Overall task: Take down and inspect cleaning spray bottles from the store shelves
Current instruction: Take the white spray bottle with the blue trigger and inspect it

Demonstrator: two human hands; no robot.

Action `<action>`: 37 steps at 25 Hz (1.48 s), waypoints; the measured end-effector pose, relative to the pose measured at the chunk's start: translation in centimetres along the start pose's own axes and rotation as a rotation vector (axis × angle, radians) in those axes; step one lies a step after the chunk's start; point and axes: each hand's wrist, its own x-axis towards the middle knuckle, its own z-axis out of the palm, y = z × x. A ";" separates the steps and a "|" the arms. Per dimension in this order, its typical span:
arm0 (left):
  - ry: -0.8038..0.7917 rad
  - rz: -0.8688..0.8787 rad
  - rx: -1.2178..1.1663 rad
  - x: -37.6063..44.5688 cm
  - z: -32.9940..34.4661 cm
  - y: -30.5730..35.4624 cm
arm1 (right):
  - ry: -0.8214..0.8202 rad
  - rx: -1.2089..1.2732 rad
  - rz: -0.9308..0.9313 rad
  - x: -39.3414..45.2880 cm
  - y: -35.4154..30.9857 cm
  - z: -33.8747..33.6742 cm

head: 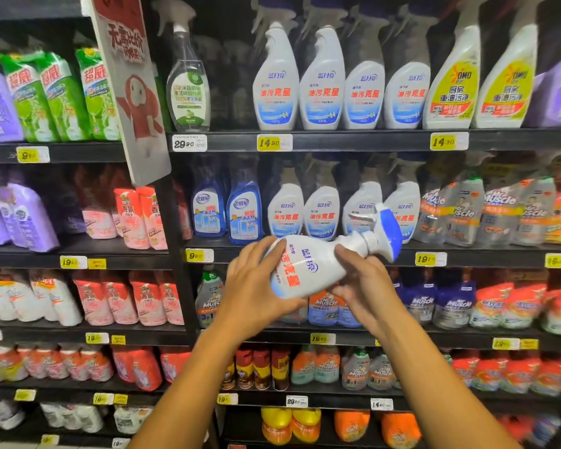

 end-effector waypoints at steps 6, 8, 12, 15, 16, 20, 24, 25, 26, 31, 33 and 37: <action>0.074 -0.144 -0.260 -0.5 -0.1 0.2 | 0.029 0.329 -0.076 -1.5 1.9 -0.4; 0.108 -0.260 -0.634 -1.4 0.5 0.4 | 0.030 0.385 -0.096 -1.8 2.4 -0.8; 0.129 -0.203 -0.856 -2.1 1.1 -0.1 | -0.002 0.357 -0.131 -2.6 2.8 -1.7; 0.093 -0.300 -1.075 -2.5 0.6 -0.1 | -0.030 0.284 -0.134 -2.5 2.4 -2.1; 0.054 -0.346 -1.130 -2.6 0.3 -0.3 | -0.027 0.238 -0.133 -2.2 1.9 -2.1; -0.319 -0.430 -1.164 -2.9 -0.6 -0.6 | 0.033 -0.128 -0.120 -0.9 -1.2 -1.3; -0.511 -0.480 -1.191 -3.8 0.9 1.6 | -0.071 -0.320 -0.106 -0.6 -2.0 1.1; -0.530 -0.481 -1.170 -4.0 1.4 2.0 | -0.094 -0.348 -0.106 -0.6 -1.9 1.5; -0.535 -0.485 -1.149 -4.2 1.6 2.3 | -0.115 -0.373 -0.113 -0.7 -1.8 1.7; -0.470 -0.483 -1.188 -4.2 1.2 2.2 | -0.111 -0.456 -0.183 -0.9 -1.6 1.8; -0.427 -0.461 -1.249 -3.9 0.8 2.4 | -0.097 -0.476 -0.157 -0.6 -2.1 1.8; -0.319 -0.482 -1.439 -2.4 -0.4 3.9 | -0.101 -0.419 0.017 0.3 -3.9 2.5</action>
